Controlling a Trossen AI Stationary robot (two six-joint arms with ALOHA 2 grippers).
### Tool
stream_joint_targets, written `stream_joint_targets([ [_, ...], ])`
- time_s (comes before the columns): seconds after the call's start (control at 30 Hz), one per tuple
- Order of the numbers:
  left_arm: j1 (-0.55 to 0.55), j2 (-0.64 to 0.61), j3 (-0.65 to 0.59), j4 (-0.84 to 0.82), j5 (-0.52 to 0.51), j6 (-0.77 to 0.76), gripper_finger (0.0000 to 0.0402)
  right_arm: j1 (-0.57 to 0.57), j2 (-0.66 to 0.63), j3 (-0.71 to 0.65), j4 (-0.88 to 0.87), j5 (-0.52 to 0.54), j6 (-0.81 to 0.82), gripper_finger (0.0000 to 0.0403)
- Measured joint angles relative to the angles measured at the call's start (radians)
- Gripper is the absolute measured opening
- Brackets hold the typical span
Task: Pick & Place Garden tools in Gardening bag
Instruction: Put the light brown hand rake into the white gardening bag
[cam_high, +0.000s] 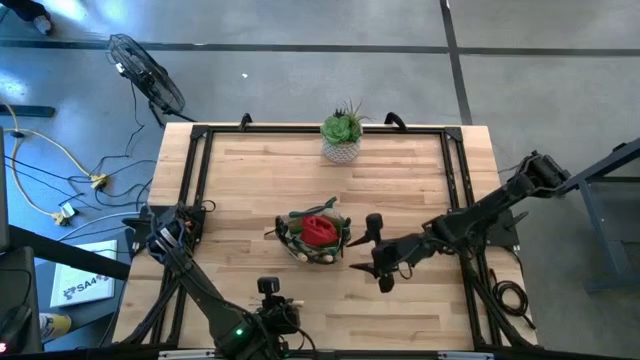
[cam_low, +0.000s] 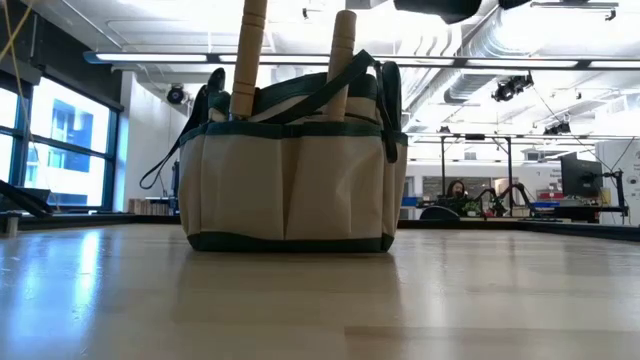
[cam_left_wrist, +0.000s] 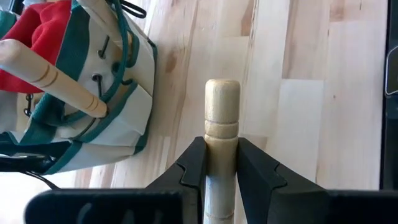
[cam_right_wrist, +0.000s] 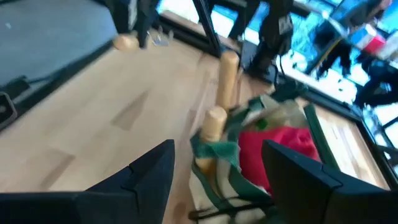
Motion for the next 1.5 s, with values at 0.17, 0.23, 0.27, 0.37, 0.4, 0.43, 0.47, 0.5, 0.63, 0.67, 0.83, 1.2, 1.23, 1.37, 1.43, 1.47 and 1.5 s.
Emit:
stream_joint_targets([
  [0.17,0.002,-0.001,0.000,-0.002,0.001,-0.002,0.0053,-0.041,0.001,0.070,-0.181,-0.023,0.057,0.0233],
  [0.23,0.002,-0.001,0.000,-0.003,0.002,-0.002,0.0053,-0.057,0.001,0.107,-0.293,-0.060,0.110,0.0233],
  [0.27,0.002,-0.001,0.000,-0.003,0.005,-0.002,0.0053,-0.064,0.004,0.123,-0.344,-0.071,0.138,0.0233],
  [0.37,0.002,-0.001,0.000,-0.003,0.015,-0.008,0.0053,-0.076,0.010,0.166,-0.478,-0.070,0.176,0.0233],
  [0.4,0.002,-0.001,0.000,-0.003,0.015,-0.011,0.0053,-0.077,0.010,0.172,-0.498,-0.069,0.174,0.0233],
  [0.43,0.003,-0.002,0.000,-0.003,0.015,-0.012,0.0053,-0.077,0.010,0.174,-0.497,-0.068,0.163,0.0233],
  [0.47,0.003,-0.004,0.000,-0.004,0.015,-0.018,0.0053,-0.078,0.010,0.175,-0.487,-0.068,0.141,0.0233],
  [0.5,0.003,-0.005,0.000,-0.005,0.012,-0.025,0.0053,-0.078,0.010,0.175,-0.481,-0.068,0.115,0.0233],
  [0.63,0.018,-0.008,0.001,-0.005,-0.012,-0.036,0.0053,-0.085,0.015,0.175,-0.463,-0.070,0.027,0.0233],
  [0.67,0.018,-0.008,0.001,-0.006,-0.027,-0.041,0.0053,-0.092,0.018,0.175,-0.460,-0.070,0.012,0.0233],
  [0.83,0.023,-0.017,0.001,-0.005,-0.138,-0.084,0.0053,-0.126,0.041,0.175,-0.452,-0.065,-0.046,0.0233],
  [1.2,0.013,-0.132,0.001,0.077,-0.429,-0.032,0.0053,-0.116,0.081,0.175,-0.436,0.033,-0.156,0.0233],
  [1.23,0.013,-0.145,0.001,0.083,-0.467,-0.027,0.0053,-0.109,0.081,0.175,-0.436,0.041,-0.168,0.0233],
  [1.37,0.013,-0.210,0.001,0.080,-0.609,-0.009,0.0053,-0.079,0.081,0.175,-0.422,0.042,-0.224,0.0233],
  [1.43,0.016,-0.242,0.002,0.080,-0.648,0.014,0.0053,-0.070,0.081,0.175,-0.404,0.045,-0.250,0.0233],
  [1.47,0.017,-0.257,0.002,0.077,-0.665,0.027,0.0053,-0.067,0.081,0.175,-0.393,0.053,-0.265,0.0233],
  [1.5,0.017,-0.270,0.002,0.077,-0.679,0.036,0.0053,-0.064,0.081,0.175,-0.383,0.064,-0.282,0.0233],
])
